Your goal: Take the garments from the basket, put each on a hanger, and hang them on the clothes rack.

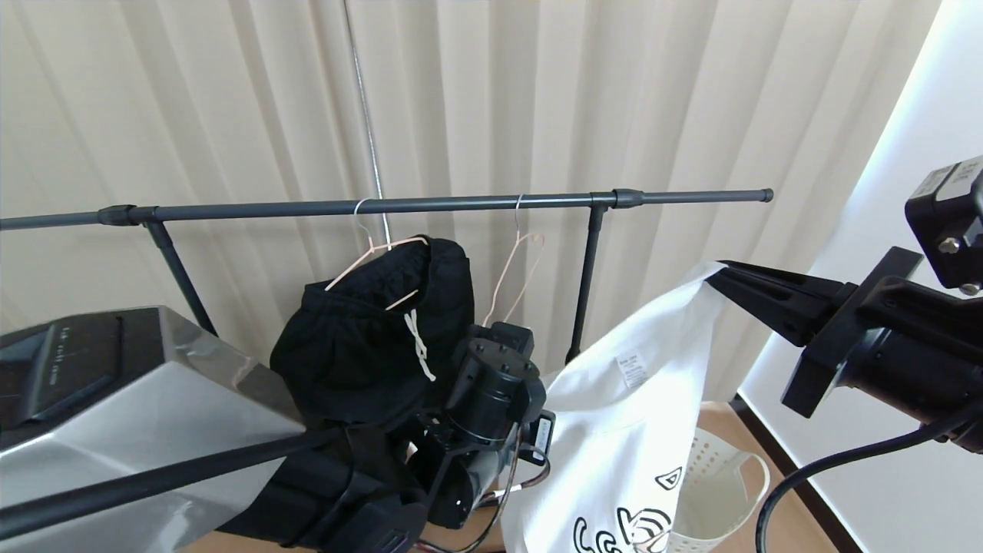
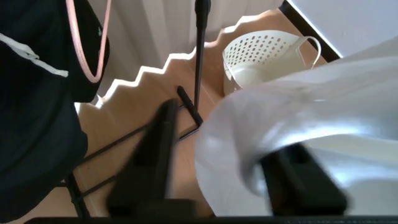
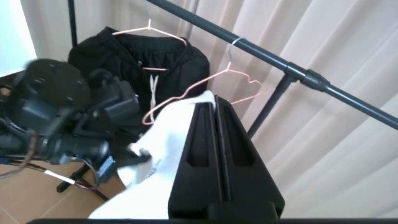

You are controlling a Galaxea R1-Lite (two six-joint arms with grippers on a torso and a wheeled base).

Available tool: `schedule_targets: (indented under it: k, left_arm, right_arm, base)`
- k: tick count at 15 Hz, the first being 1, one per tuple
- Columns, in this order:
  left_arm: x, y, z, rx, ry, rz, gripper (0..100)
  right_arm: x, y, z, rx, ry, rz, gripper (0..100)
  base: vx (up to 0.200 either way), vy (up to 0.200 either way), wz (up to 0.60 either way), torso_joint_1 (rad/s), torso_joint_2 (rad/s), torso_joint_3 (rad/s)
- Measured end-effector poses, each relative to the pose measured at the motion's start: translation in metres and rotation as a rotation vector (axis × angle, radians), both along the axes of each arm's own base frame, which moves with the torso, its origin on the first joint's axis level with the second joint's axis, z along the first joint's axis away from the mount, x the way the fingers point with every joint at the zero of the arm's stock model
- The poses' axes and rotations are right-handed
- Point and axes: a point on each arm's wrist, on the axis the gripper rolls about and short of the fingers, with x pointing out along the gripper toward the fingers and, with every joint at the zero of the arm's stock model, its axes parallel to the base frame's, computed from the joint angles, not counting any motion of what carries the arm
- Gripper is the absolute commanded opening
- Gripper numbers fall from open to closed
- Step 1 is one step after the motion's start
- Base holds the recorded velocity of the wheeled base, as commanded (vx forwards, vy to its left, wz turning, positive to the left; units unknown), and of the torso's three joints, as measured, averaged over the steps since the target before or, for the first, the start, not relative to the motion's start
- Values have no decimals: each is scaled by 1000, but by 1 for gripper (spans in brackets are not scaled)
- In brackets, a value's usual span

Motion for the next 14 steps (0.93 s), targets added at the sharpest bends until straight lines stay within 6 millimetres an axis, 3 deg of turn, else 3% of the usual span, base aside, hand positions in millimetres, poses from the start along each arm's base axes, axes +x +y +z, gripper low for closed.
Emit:
schedule_targets:
  k: [6,14]
  left_arm:
    - [-15,33,40,-57,-55,28,0]
    - [-21,81,85,-85,-155,99,0]
  right_arm:
    - [15,-5,-9,-84,6,-65,0]
    - [39,33,-34,-333,150,-65,0]
  base:
    - [0,0,0,0,0,0]
    - [0,0,0,0,0,0]
